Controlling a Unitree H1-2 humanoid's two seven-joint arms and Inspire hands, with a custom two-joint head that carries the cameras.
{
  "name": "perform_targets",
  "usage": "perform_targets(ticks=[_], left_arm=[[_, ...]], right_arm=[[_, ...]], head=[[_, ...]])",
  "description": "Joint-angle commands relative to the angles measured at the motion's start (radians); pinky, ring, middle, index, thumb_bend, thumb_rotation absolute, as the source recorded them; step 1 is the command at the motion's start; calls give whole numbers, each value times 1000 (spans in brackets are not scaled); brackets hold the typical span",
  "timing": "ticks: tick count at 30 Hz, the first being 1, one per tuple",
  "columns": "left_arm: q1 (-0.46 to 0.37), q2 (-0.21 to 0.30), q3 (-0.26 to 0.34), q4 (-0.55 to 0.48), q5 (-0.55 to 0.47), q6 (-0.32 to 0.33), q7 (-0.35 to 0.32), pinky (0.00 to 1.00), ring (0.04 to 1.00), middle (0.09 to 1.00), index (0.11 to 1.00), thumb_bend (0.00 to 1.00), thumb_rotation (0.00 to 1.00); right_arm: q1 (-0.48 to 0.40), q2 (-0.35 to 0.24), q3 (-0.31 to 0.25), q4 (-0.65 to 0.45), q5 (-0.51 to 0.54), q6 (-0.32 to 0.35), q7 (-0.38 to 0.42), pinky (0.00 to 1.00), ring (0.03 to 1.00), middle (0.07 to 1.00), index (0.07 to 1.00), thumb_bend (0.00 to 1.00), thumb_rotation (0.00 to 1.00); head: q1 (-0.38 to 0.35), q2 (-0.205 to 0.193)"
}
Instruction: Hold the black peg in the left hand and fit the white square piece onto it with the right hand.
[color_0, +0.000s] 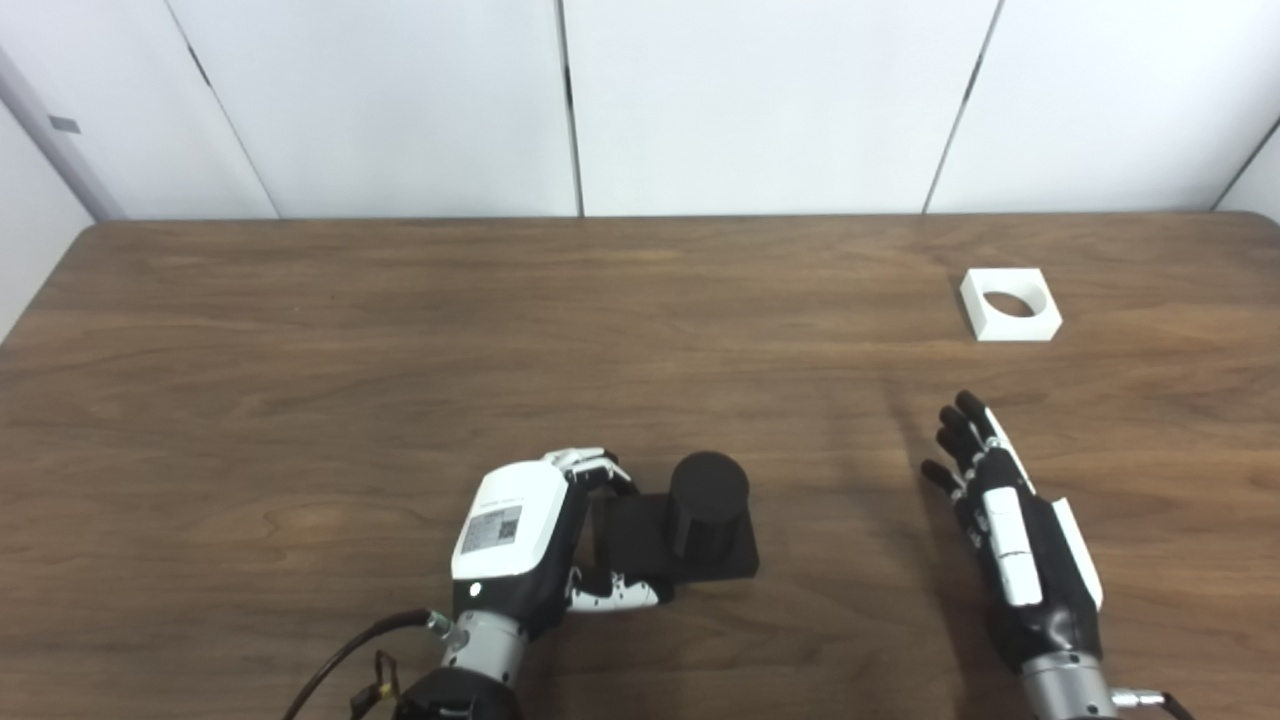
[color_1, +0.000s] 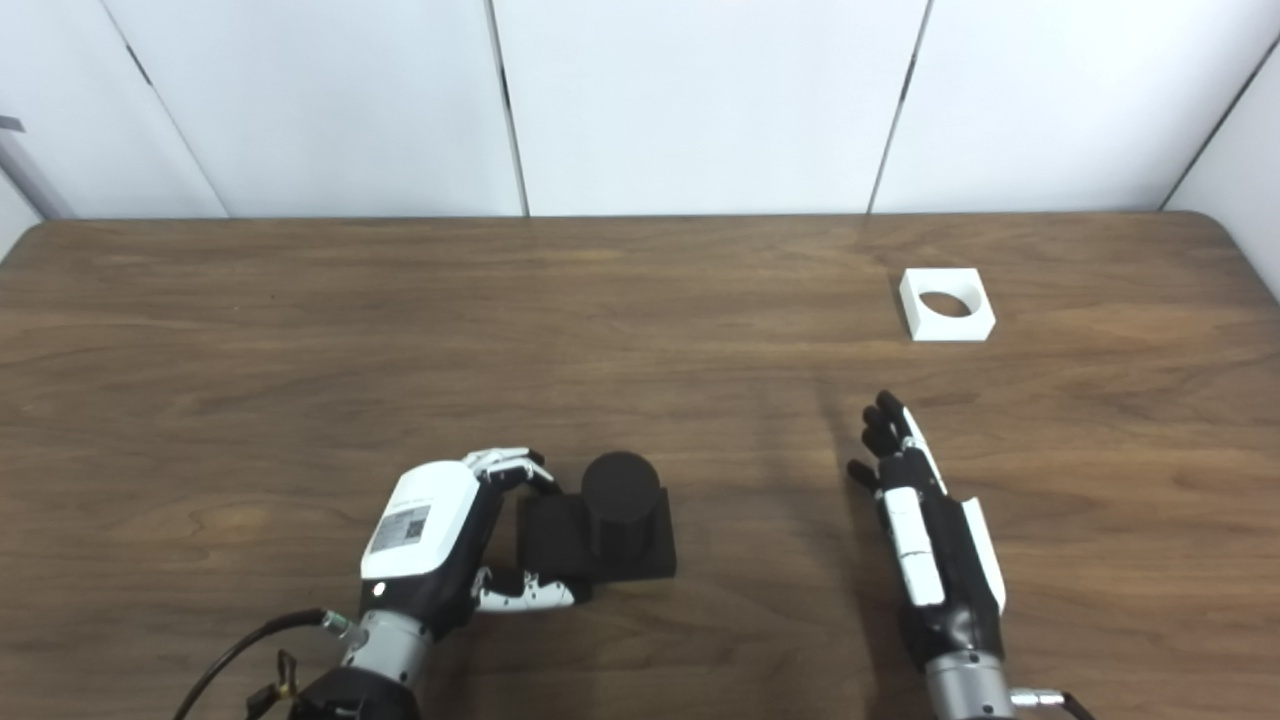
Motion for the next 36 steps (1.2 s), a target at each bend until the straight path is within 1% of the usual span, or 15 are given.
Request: perform_targets(ticks=[1, 7, 12, 15, 19, 24, 29, 36], left_arm=[[21, -4, -10, -5, -40, -9, -58, 772, 828, 798, 489, 508, 51], [25, 5, 2, 13, -90, -31, -71, 743, 828, 798, 489, 508, 49], [19, 20, 6, 35, -122, -55, -72, 752, 830, 793, 489, 509, 48], [17, 28, 8, 51, -140, -69, -68, 747, 828, 792, 489, 510, 46], [21, 34, 10, 61, -140, -79, -64, 741, 828, 792, 489, 510, 46], [23, 46, 26, 69, -152, -90, -68, 739, 831, 796, 489, 510, 46], [24, 58, 25, 87, -143, -105, -60, 748, 832, 795, 489, 510, 46], [26, 57, 20, 109, -116, -107, -57, 769, 841, 799, 489, 511, 46]], right_arm=[[-13, 93, 8, -49, -6, -8, -12, 867, 937, 934, 941, 638, 922], [-15, 95, 14, -52, -1, -1, -16, 868, 933, 931, 943, 645, 913], [-17, 93, 20, -47, 1, -6, -17, 880, 940, 941, 950, 641, 926], [-16, 97, 21, -47, 8, -7, -20, 885, 943, 940, 946, 650, 915], [-13, 102, 25, -49, 12, -9, -27, 885, 936, 934, 942, 645, 913], [-27, 115, 43, -71, 9, 8, -43, 894, 943, 933, 944, 643, 900], [-43, 106, 53, -88, -10, 4, -52, 893, 933, 930, 945, 628, 889], [-51, 96, 52, -143, -21, 62, -62, 909, 943, 922, 943, 630, 921]], head=[[-6, 8], [-21, 7], [-28, 5], [-37, 2], [-66, -13], [-109, -33], [-136, -59], [-148, -77]])
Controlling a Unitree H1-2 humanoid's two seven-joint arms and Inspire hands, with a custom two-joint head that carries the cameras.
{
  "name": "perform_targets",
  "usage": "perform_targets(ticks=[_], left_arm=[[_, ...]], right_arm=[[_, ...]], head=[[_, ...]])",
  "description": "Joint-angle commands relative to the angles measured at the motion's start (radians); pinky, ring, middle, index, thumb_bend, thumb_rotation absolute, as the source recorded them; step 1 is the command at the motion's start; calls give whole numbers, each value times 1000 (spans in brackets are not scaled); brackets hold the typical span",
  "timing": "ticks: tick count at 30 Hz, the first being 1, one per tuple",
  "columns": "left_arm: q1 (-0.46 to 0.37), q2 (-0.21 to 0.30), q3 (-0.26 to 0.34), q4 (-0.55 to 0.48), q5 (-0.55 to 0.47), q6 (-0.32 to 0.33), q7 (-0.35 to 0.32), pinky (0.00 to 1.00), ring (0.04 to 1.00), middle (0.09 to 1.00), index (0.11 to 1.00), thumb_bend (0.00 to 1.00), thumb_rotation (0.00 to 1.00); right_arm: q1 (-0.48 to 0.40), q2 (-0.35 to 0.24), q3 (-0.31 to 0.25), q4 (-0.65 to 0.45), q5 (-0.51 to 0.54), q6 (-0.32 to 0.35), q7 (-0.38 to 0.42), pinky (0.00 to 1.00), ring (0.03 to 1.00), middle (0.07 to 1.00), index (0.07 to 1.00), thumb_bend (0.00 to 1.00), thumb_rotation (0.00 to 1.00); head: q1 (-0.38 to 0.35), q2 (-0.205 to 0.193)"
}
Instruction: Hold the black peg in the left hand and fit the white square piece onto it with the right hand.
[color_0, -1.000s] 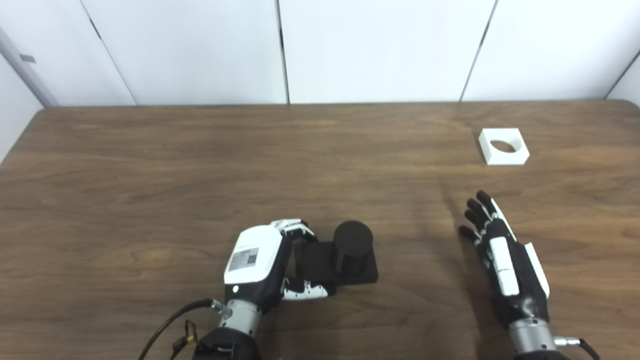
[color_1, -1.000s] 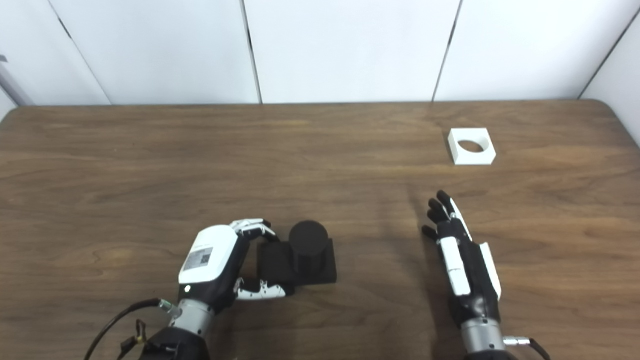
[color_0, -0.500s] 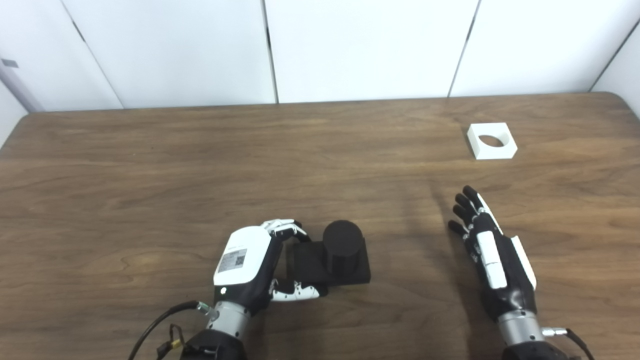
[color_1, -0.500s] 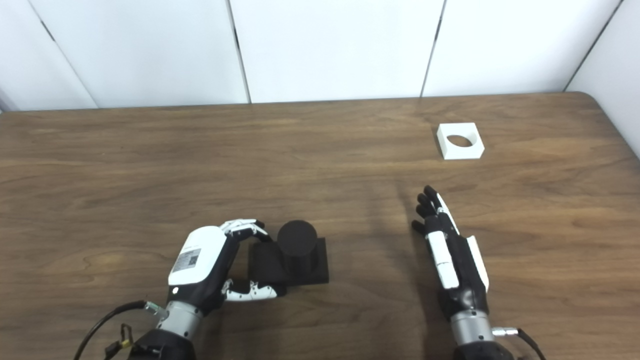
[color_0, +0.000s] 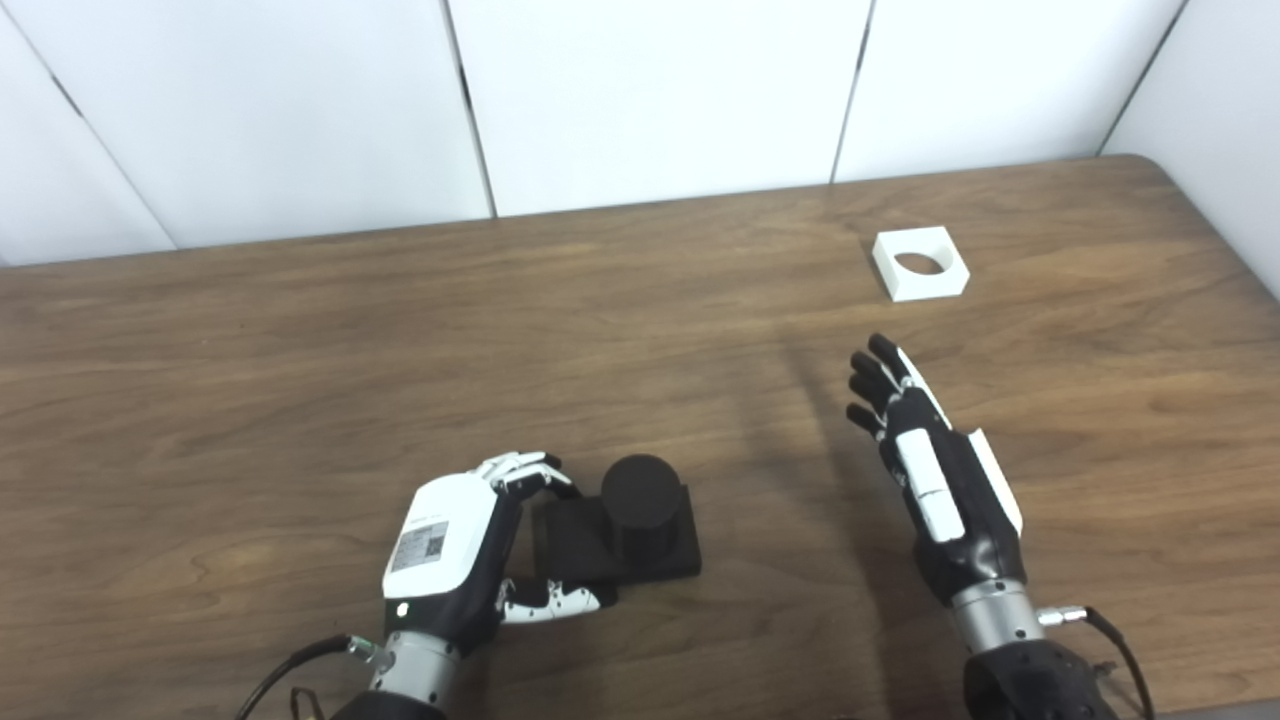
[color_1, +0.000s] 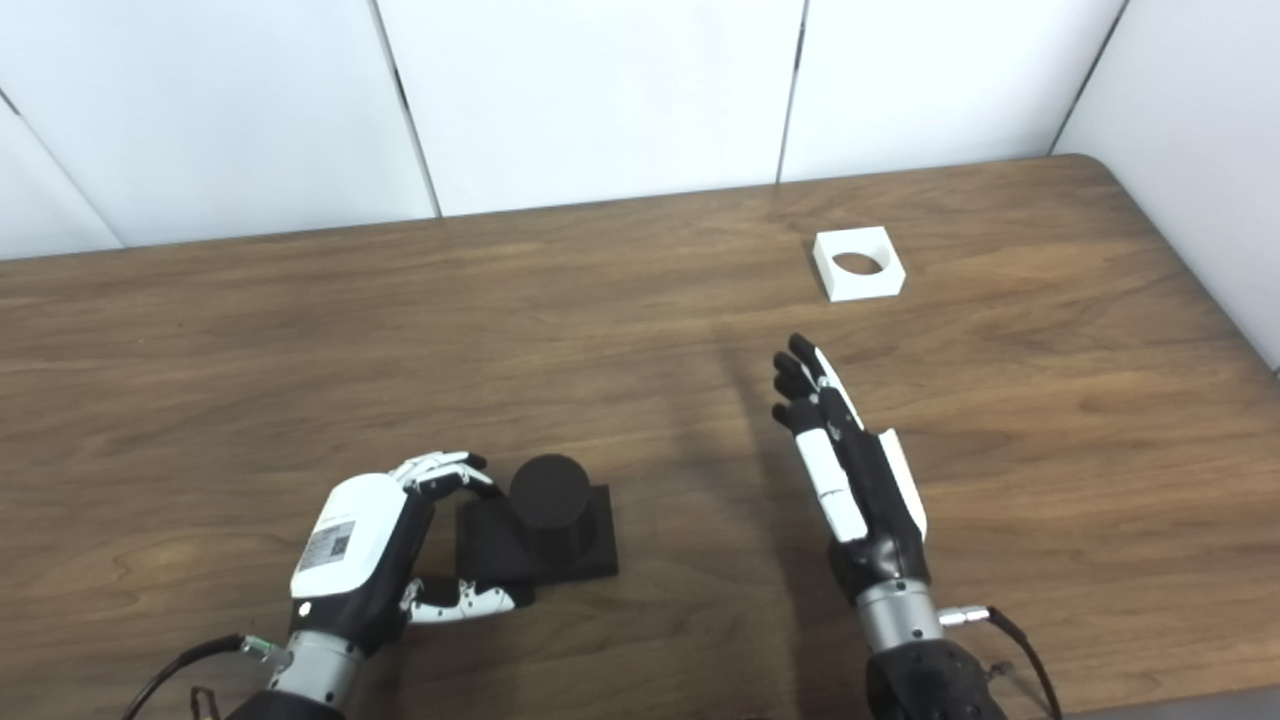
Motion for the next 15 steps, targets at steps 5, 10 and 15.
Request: perform_targets(ticks=[5, 10, 15], left_arm=[[24, -4, -27, 79, 6, 19, -63, 772, 841, 797, 490, 510, 46], [21, -8, -24, 93, 8, 13, -52, 760, 841, 796, 489, 511, 45], [23, -4, -25, 108, 9, -2, -32, 753, 836, 791, 489, 511, 45]], right_arm=[[-34, 96, 2, -66, 2, 23, -6, 938, 961, 922, 945, 629, 938], [-35, 94, -6, -80, 41, 23, -2, 951, 965, 933, 952, 614, 927], [-72, 63, -30, -93, 17, 22, -3, 900, 947, 941, 946, 609, 921]], head=[[0, -14], [-6, -33], [-38, -67]])
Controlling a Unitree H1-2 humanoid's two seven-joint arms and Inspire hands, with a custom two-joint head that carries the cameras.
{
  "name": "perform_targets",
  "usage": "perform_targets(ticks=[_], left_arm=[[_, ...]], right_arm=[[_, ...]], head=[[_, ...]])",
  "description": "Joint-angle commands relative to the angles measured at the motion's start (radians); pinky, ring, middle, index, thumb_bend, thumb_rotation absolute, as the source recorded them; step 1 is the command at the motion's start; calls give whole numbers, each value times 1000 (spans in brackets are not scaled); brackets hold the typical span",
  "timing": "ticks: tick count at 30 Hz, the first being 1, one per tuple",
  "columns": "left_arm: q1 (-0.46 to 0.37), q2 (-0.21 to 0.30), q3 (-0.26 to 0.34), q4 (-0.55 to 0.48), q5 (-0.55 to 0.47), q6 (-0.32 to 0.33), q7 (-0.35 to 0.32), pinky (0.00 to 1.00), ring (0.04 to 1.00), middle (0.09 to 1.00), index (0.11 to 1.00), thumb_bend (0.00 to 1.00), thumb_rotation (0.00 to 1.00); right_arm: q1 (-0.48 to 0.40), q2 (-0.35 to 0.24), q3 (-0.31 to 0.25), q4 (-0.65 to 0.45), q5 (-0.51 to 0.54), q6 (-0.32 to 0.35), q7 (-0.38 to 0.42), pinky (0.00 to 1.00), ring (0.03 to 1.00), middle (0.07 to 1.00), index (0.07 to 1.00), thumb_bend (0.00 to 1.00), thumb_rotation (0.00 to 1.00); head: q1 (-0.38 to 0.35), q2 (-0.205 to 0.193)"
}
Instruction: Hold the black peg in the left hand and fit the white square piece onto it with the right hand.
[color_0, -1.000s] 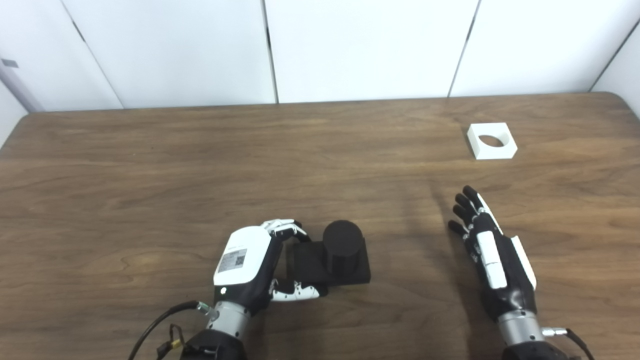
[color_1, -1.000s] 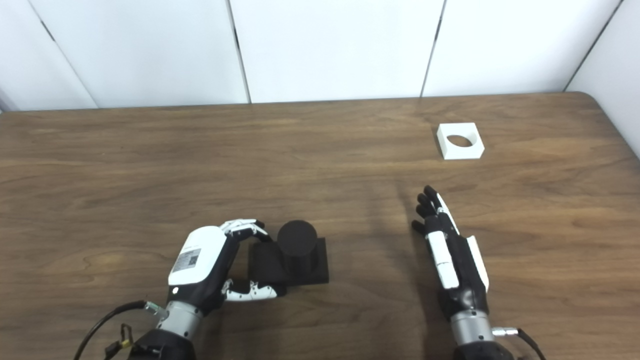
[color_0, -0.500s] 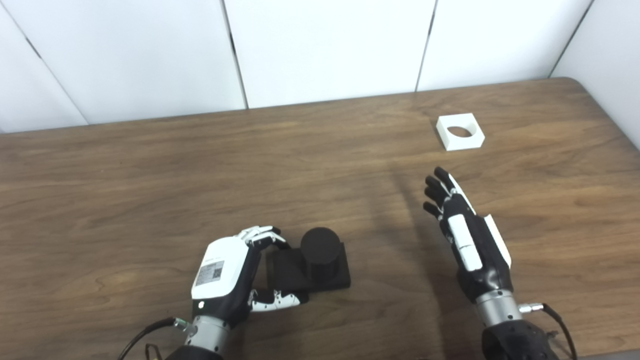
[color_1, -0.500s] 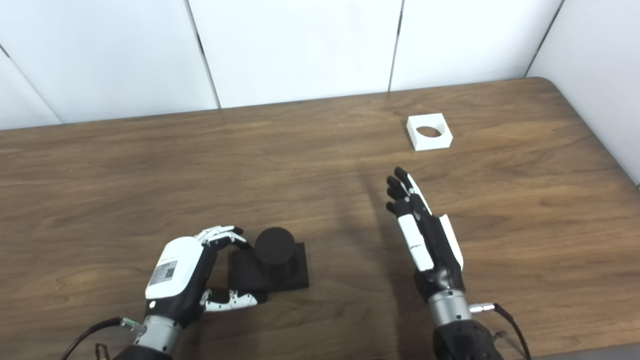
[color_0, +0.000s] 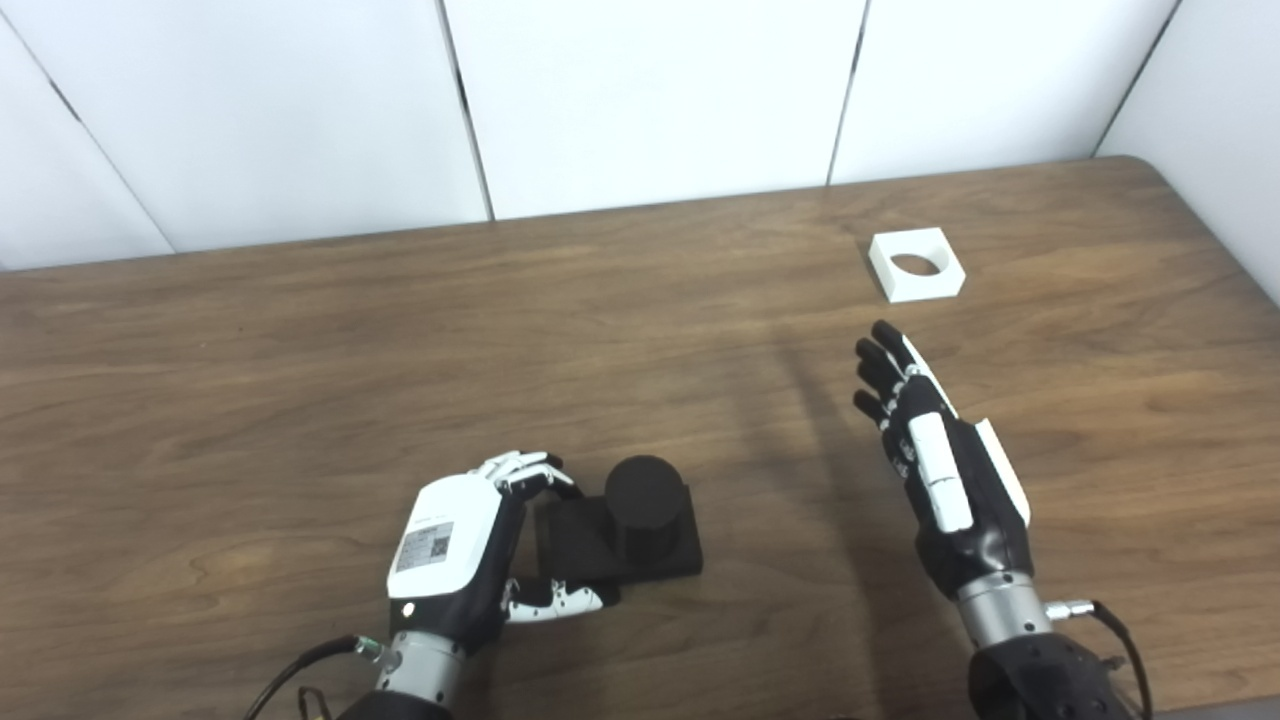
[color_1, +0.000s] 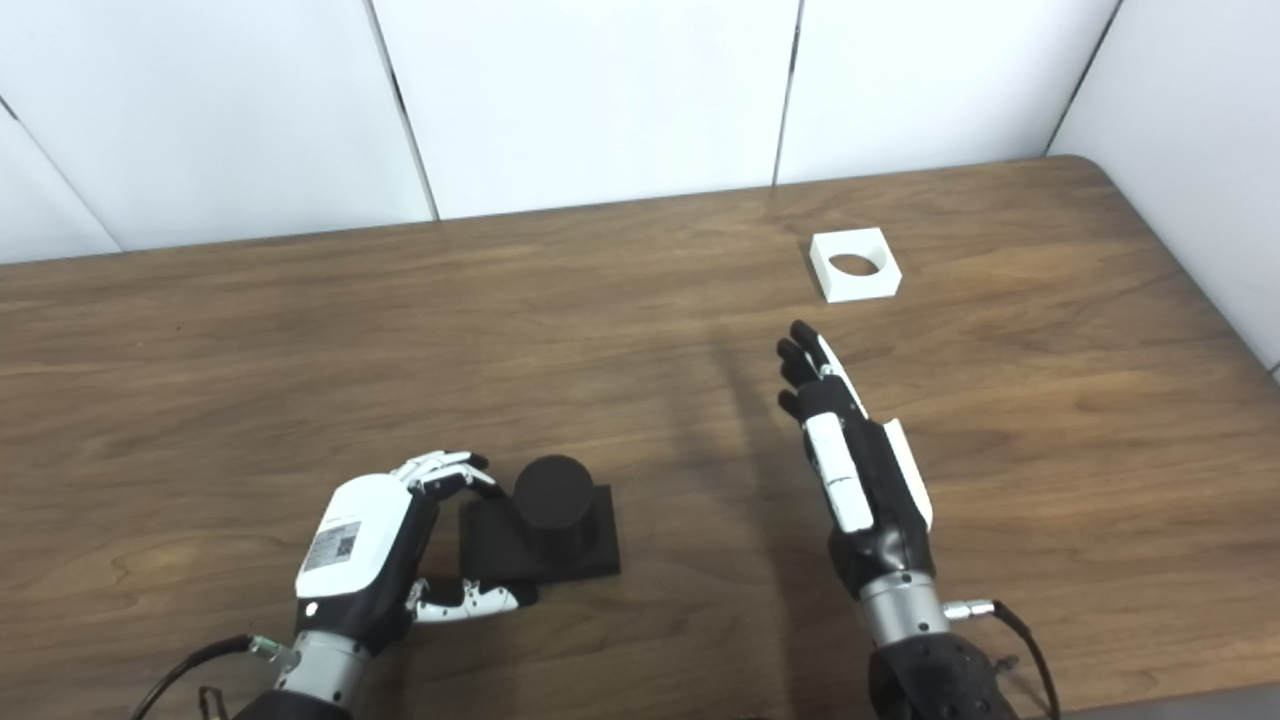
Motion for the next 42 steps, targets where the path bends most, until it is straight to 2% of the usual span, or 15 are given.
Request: perform_targets(ticks=[1, 5, 8, 11, 15, 16, 17, 20, 22, 27, 34, 42], left_arm=[[28, 6, -23, 83, -14, 8, -57, 753, 835, 790, 488, 512, 44], [31, 7, -20, 99, -25, -4, -39, 761, 835, 789, 488, 512, 43], [32, 10, -20, 110, -26, -10, -28, 762, 833, 788, 488, 512, 42], [30, 14, -19, 123, -31, -19, -15, 766, 831, 787, 488, 513, 42], [27, 19, -14, 136, -40, -32, -8, 768, 830, 788, 489, 512, 41], [26, 20, -13, 138, -42, -34, -9, 769, 830, 788, 489, 512, 41], [25, 21, -11, 139, -44, -35, -9, 772, 831, 790, 489, 512, 41], [23, 22, -8, 151, -48, -42, -3, 775, 831, 790, 489, 512, 41], [21, 24, -9, 162, -46, -47, 3, 772, 832, 789, 489, 512, 41], [17, 24, -6, 175, -51, -48, 5, 772, 833, 788, 488, 512, 41], [15, 25, -7, 183, -49, -44, 3, 772, 841, 794, 488, 512, 41], [15, 25, -5, 183, -50, -43, 3, 780, 842, 792, 488, 512, 40]], right_arm=[[-78, 57, -25, -60, -4, -9, 4, 903, 952, 944, 949, 603, 918], [-141, 23, -71, -65, -14, 20, 7, 886, 938, 929, 935, 598, 887], [-191, -5, -102, -42, -54, 51, 14, 855, 922, 925, 923, 645, 849], [-233, -36, -125, -15, -92, 75, 36, 889, 930, 915, 924, 598, 827], [-286, -62, -160, 15, -98, 81, 72, 854, 922, 908, 930, 561, 661], [-307, -91, -158, 17, -151, 111, 81, 849, 922, 910, 933, 560, 638], [-328, -117, -159, 20, -190, 140, 93, 894, 929, 915, 932, 602, 649], [-370, -161, -162, 34, -248, 188, 121, 948, 946, 930, 930, 635, 558], [-402, -192, -158, 50, -284, 232, 143, 937, 947, 944, 936, 664, 476], [-494, -299, -104, 115, -440, 302, 216, 909, 959, 966, 950, 743, 425], [-606, -387, -80, 212, -590, 312, 351, 903, 999, 994, 952, 834, 286], [-716, -475, -28, 330, -722, 311, 471, 951, 1000, 1000, 954, 910, 238]], head=[[-13, -10], [-70, -45], [-101, -68], [-123, -87], [-146, -102], [-152, -107], [-155, -110], [-163, -130], [-168, -140], [-183, -148], [-196, -164], [-197, -164]])
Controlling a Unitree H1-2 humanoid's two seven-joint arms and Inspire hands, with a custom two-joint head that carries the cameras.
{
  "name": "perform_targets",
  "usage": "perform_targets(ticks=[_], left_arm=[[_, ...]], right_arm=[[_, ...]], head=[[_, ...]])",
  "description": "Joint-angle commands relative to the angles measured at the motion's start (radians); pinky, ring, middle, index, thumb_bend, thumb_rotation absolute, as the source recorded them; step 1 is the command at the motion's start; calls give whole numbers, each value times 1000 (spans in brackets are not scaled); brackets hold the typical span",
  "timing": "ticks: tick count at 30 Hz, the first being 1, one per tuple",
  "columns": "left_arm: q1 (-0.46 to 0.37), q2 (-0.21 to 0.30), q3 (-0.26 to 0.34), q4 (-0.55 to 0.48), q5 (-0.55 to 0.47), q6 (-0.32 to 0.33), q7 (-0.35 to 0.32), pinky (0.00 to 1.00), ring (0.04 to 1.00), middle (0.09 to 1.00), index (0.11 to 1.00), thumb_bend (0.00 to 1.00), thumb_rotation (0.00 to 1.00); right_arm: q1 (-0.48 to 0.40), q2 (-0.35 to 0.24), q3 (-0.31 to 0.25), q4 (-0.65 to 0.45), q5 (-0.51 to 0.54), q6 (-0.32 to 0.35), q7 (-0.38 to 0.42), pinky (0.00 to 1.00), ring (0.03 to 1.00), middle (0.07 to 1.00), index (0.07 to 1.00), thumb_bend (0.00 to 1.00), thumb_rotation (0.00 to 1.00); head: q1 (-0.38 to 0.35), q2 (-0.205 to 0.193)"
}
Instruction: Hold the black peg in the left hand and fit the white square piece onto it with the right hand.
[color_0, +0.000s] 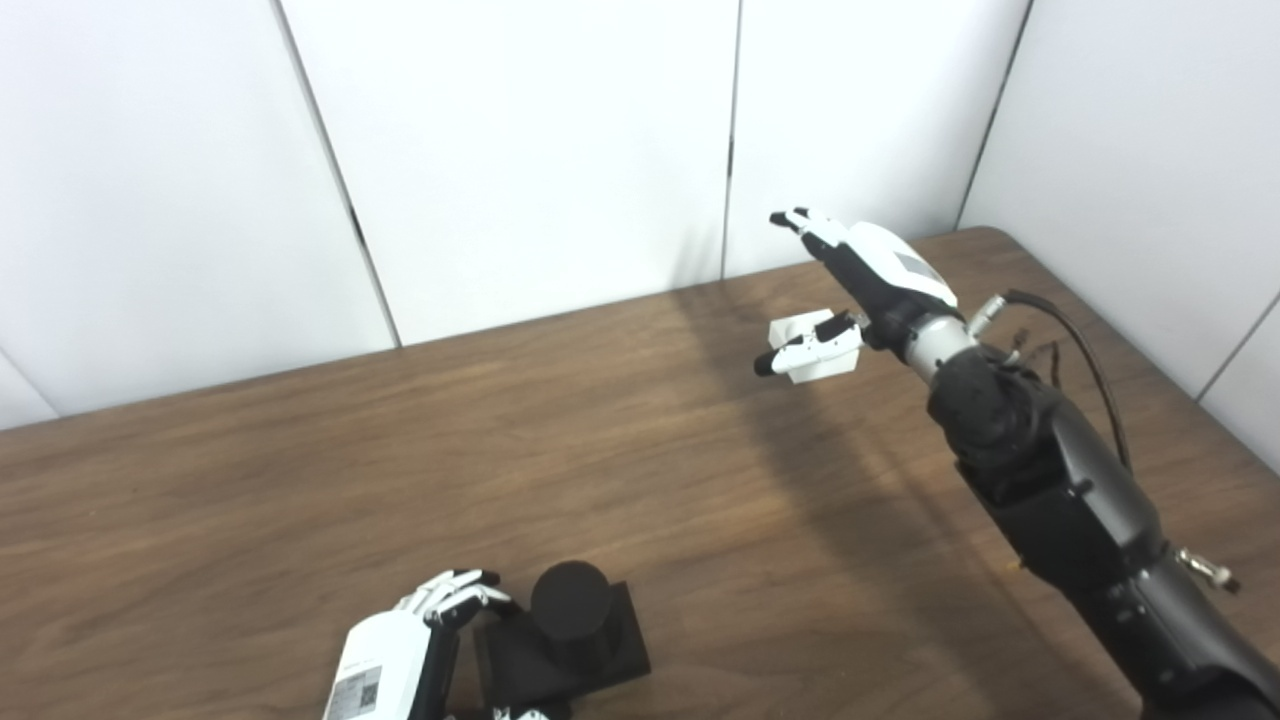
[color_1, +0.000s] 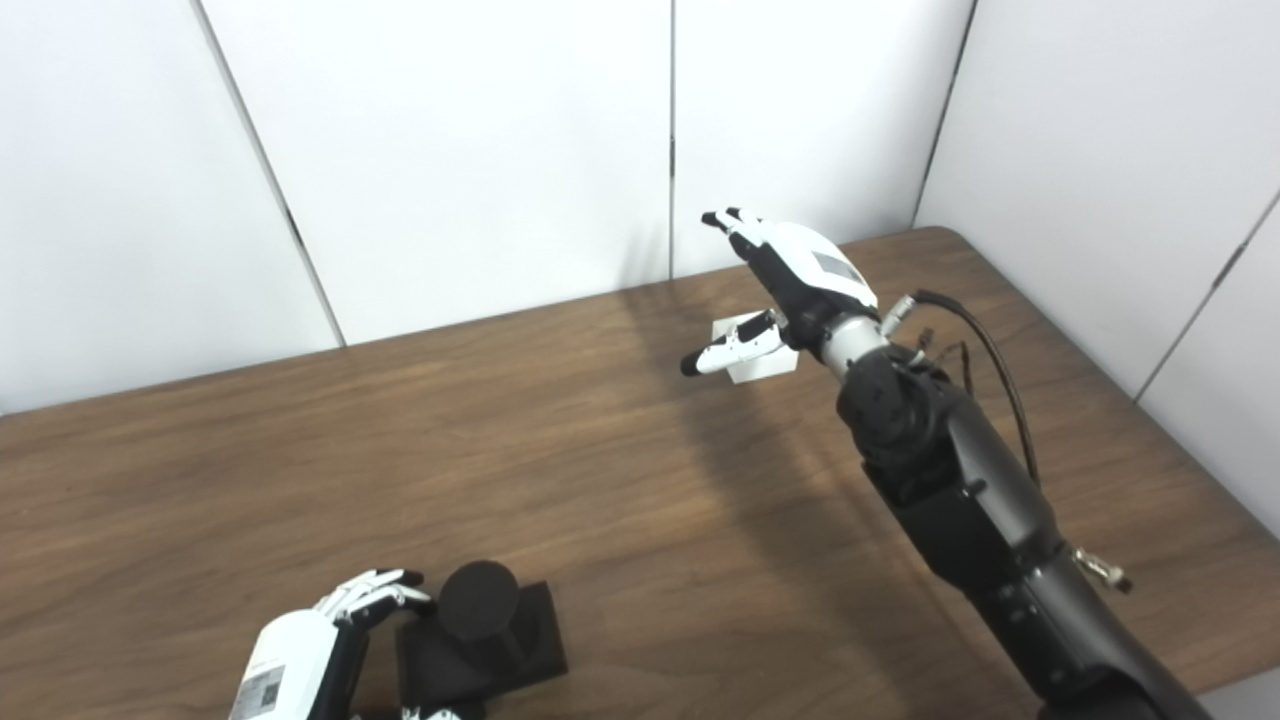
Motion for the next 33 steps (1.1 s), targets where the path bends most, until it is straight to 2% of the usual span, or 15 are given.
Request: perform_targets(ticks=[1, 9, 12, 15, 21, 33], left_arm=[[38, 18, -15, 92, 3, 53, -83, 781, 842, 792, 488, 512, 40], [42, 18, -19, 89, 11, 55, -84, 784, 843, 791, 488, 511, 41], [45, 15, -20, 86, 12, 58, -83, 786, 845, 792, 488, 511, 41], [48, 12, -20, 84, 13, 58, -82, 783, 842, 790, 488, 512, 40], [52, 8, -21, 86, 16, 56, -78, 782, 841, 789, 487, 512, 41], [56, 13, -15, 81, 4, 52, -77, 775, 836, 785, 487, 513, 40]], right_arm=[[-75, -55, 1, 7, -42, -4, 23, 958, 1000, 1000, 954, 915, 233], [-179, -128, 58, 91, -199, -2, 227, 1000, 1000, 1000, 959, 924, 240], [-213, -160, 89, 135, -221, -4, 273, 1000, 1000, 1000, 960, 941, 264], [-236, -176, 102, 172, -219, -7, 294, 1000, 1000, 1000, 951, 981, 270], [-254, -186, 121, 216, -221, -7, 323, 1000, 1000, 1000, 947, 997, 261], [-261, -143, 160, 296, -224, -21, 279, 975, 1000, 1000, 946, 1000, 270]], head=[[0, 1], [7, 4], [18, 6], [26, 8], [40, 10], [42, 13]])
